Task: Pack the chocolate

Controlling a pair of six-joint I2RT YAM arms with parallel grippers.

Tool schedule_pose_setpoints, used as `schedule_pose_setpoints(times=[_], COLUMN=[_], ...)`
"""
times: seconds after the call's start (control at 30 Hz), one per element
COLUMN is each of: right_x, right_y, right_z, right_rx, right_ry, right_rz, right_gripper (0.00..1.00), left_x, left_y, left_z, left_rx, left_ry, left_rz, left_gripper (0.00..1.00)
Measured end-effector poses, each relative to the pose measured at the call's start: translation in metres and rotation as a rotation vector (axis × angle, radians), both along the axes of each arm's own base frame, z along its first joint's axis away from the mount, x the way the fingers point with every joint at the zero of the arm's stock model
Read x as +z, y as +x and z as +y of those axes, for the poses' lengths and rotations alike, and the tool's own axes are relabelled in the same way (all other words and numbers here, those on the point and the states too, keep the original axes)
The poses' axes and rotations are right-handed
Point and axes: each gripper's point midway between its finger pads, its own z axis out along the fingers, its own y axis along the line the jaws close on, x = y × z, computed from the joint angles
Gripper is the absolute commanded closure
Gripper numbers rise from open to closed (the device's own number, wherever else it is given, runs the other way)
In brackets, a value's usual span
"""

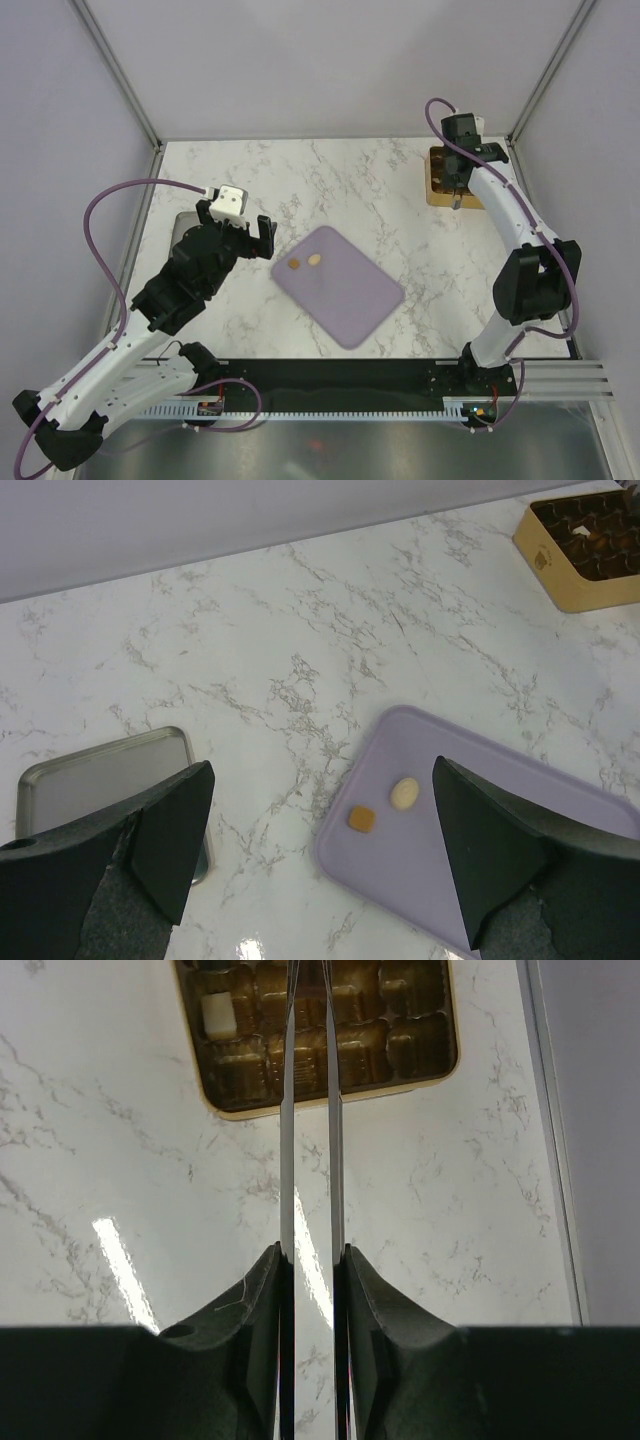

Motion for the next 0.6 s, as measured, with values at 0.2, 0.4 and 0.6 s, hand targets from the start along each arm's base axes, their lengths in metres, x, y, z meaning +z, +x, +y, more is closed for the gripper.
schedule_pose_setpoints(times=[0.2,0.4,0.6], right_x=[-0.021,-0.032,-0.047], right_y=[0.014,0.025,0.028], right_z=[-0.025,-0.023,-0.02], right_rx=[-0.047,-0.032,-0.025], right_ry=[0.062,0.115,0.129], right_rz=[0.043,0.056,0.088], right_gripper=[0.69,0.68,0.67], left_x=[0.0,0.0,0.0], left_y=[0.0,0.0,0.0], left_z=[0.0,0.0,0.0], left_rx=[0.0,0.0,0.0], left_ry=[0.0,0.0,0.001], left_rz=[0.0,0.0,0.0], left_gripper=[0.02,0.02,0.02])
